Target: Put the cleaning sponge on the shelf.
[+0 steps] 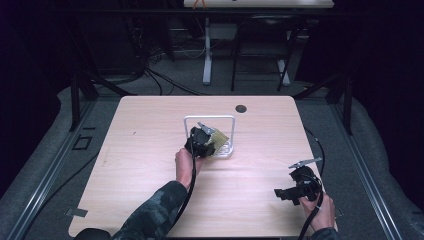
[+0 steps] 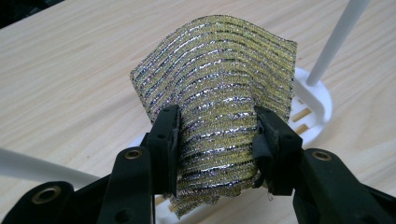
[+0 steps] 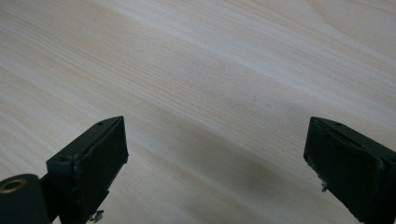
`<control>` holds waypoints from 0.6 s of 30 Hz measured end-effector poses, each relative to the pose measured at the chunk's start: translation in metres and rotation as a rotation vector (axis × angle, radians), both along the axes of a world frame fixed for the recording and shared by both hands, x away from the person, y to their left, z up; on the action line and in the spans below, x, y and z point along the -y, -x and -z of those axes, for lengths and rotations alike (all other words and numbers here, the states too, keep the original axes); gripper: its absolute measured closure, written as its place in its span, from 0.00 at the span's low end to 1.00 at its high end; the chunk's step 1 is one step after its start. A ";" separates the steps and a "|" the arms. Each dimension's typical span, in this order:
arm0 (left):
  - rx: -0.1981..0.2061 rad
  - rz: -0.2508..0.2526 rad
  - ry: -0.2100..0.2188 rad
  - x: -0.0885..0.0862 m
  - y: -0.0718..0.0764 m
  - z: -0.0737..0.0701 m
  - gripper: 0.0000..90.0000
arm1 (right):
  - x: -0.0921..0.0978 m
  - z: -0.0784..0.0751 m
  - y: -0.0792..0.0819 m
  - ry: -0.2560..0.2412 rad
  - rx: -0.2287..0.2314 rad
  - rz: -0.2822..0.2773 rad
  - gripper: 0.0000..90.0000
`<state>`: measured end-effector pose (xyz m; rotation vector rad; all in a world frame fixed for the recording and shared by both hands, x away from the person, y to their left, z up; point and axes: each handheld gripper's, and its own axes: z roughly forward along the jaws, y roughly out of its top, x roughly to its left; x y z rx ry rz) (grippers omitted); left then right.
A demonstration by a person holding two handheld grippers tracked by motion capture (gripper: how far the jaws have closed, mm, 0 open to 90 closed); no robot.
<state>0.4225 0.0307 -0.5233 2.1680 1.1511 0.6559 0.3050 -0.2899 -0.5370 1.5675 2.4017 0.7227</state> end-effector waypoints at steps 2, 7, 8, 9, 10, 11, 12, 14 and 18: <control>-0.006 -0.005 0.005 0.002 -0.002 0.002 0.61 | 0.000 0.000 0.000 0.004 0.000 -0.005 0.06; 0.003 -0.011 -0.010 0.007 -0.002 0.007 0.60 | 0.000 0.000 0.000 -0.002 -0.004 -0.002 0.06; 0.003 -0.013 -0.013 0.008 -0.002 0.007 0.60 | 0.000 0.000 0.000 -0.005 -0.001 -0.002 0.06; 0.004 -0.016 -0.010 0.009 -0.002 0.008 0.60 | 0.000 0.000 0.000 -0.001 -0.007 -0.004 0.06; 0.004 -0.014 -0.014 0.010 -0.003 0.008 0.59 | 0.000 0.000 0.000 0.003 -0.006 -0.005 0.06; 0.002 -0.015 -0.015 0.010 -0.003 0.009 0.59 | -0.001 0.000 0.000 0.000 -0.007 -0.003 0.06; -0.002 -0.013 -0.014 0.010 -0.004 0.010 0.59 | -0.001 0.000 0.000 0.001 -0.007 -0.004 0.06; -0.010 -0.016 -0.015 0.011 -0.005 0.012 0.59 | 0.000 0.001 0.000 -0.001 -0.001 -0.006 0.06; -0.013 -0.020 -0.012 0.010 -0.007 0.014 0.58 | -0.001 0.001 0.000 -0.003 -0.004 -0.004 0.06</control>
